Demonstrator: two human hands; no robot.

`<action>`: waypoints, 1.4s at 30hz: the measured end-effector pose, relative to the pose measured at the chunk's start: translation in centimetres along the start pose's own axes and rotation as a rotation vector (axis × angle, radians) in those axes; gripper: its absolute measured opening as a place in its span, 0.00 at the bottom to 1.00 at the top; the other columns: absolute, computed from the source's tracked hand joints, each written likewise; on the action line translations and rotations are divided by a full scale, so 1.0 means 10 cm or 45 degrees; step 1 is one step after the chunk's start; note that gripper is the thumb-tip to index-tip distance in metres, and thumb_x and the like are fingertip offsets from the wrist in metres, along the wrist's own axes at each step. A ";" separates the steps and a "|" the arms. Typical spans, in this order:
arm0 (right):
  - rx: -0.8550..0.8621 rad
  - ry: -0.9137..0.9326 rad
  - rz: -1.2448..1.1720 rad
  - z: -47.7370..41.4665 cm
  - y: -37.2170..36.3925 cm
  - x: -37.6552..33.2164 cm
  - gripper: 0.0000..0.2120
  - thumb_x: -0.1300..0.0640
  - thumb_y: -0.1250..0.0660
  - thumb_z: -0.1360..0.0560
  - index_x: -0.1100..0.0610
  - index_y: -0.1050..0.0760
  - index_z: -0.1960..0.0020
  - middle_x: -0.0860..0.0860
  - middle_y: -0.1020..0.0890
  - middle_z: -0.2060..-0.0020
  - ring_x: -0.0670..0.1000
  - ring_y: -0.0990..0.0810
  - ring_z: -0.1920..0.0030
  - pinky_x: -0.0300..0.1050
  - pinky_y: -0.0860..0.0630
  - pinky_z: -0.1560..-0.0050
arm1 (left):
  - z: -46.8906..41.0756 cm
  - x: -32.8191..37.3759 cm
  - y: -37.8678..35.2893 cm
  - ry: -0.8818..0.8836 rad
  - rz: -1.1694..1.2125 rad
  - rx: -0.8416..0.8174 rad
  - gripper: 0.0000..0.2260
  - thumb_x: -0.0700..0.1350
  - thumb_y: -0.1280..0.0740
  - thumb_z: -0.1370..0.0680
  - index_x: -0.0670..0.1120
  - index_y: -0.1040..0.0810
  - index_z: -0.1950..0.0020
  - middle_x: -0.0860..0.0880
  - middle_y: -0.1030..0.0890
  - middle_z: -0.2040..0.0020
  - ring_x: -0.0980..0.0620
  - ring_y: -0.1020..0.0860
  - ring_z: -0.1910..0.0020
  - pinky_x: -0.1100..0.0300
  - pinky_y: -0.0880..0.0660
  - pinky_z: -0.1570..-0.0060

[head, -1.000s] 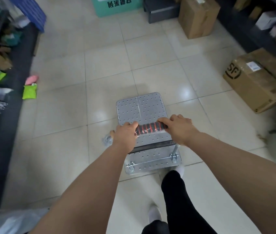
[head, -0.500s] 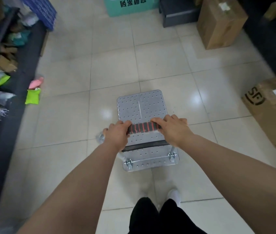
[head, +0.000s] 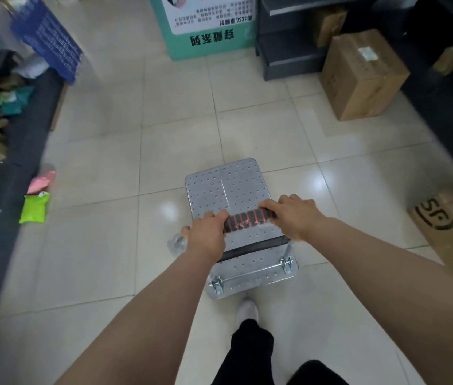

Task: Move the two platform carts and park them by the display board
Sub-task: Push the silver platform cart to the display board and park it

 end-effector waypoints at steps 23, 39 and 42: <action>0.071 -0.040 -0.022 -3.37 1.99 1.81 0.17 0.53 0.45 0.20 0.37 0.43 0.35 0.51 0.27 0.46 0.54 0.30 0.44 0.57 0.32 0.43 | -4.16 0.84 1.44 -0.040 0.012 0.016 0.12 0.41 0.35 0.23 0.53 0.28 0.42 0.48 0.24 0.48 0.44 0.26 0.47 0.44 0.31 0.44; 0.121 -0.040 -0.044 -5.94 3.18 2.41 0.17 0.52 0.43 0.21 0.36 0.40 0.37 0.50 0.26 0.48 0.53 0.29 0.44 0.56 0.35 0.42 | -6.76 0.75 2.42 0.052 0.049 0.013 0.12 0.40 0.36 0.24 0.53 0.30 0.44 0.48 0.24 0.48 0.44 0.26 0.47 0.44 0.31 0.44; 0.196 -0.056 -0.012 -6.26 3.35 2.47 0.19 0.53 0.43 0.21 0.36 0.40 0.34 0.51 0.27 0.46 0.54 0.30 0.42 0.57 0.36 0.38 | -7.10 0.77 2.56 0.082 0.061 0.000 0.10 0.41 0.35 0.24 0.52 0.30 0.45 0.47 0.24 0.49 0.43 0.24 0.48 0.44 0.32 0.45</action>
Point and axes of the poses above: each hand's wrist, its own z-axis away from the middle knuckle, its own y-axis out of the back of the hand, x = y × z, the point moved 5 cm from there along -z, towards the middle knuckle
